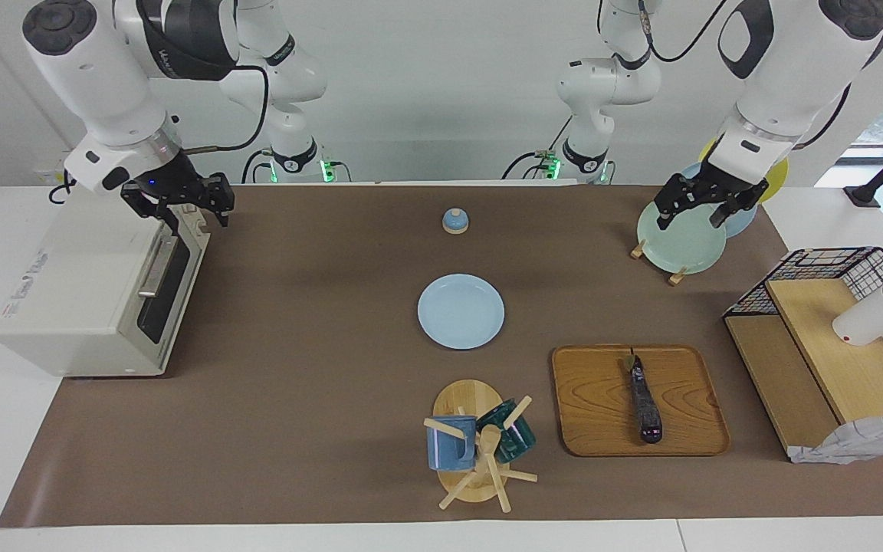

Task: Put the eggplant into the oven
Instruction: 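Reach the left gripper to the purple eggplant on the wooden tray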

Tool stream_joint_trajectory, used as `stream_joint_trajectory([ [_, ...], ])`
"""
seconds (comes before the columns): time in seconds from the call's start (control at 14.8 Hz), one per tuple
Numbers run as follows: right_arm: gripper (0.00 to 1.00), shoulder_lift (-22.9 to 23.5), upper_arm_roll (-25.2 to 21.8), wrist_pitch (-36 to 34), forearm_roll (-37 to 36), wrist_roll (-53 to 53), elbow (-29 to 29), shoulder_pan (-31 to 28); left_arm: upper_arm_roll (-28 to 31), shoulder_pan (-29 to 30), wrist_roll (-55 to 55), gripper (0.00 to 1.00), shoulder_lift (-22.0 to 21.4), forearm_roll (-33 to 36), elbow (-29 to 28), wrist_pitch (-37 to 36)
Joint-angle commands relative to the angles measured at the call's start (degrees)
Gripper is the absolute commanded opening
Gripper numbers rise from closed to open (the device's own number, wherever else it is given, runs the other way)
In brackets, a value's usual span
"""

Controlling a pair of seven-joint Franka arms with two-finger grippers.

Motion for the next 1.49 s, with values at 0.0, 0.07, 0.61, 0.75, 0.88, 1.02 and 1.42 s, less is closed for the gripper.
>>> stream_joint_trajectory([
  [0.0, 0.00, -2.3, -0.1, 3.9, -1.4, -0.6, -5.5, -1.8, 0.2, -0.2, -0.1, 1.00, 8.5, -0.7, 4.0, 4.1],
  [0.07, 0.00, -3.8, -0.1, 6.6, -4.0, -0.6, -8.3, -2.4, 0.2, -0.2, 0.3, 1.00, 12.3, -0.7, 6.3, 5.8],
  [0.61, 0.00, -5.2, -0.2, 19.1, -9.0, -4.3, -20.3, -7.4, 0.1, -1.0, 9.8, 1.00, 30.4, -0.3, 11.5, 21.5],
  [0.75, 0.00, -4.9, -0.2, 20.5, -10.0, -5.0, -21.0, -7.6, 0.2, -1.1, 13.3, 1.00, 32.3, 0.4, 11.4, 23.9],
  [0.88, 0.00, -4.9, -0.2, 22.1, -11.1, -8.3, -21.8, -8.3, 0.0, -1.2, 15.1, 1.00, 32.5, 4.4, 9.0, 28.4],
  [1.02, 0.00, -4.9, -0.1, 22.9, -11.2, -10.1, -22.4, -9.1, 0.1, -2.1, 15.3, 1.00, 32.3, 4.5, 5.4, 32.6],
  [1.42, 0.00, -3.5, 0.0, 26.6, -10.1, -8.7, -24.3, -8.1, 0.1, -2.3, 15.5, 0.57, 31.9, 4.6, 4.3, 32.8],
])
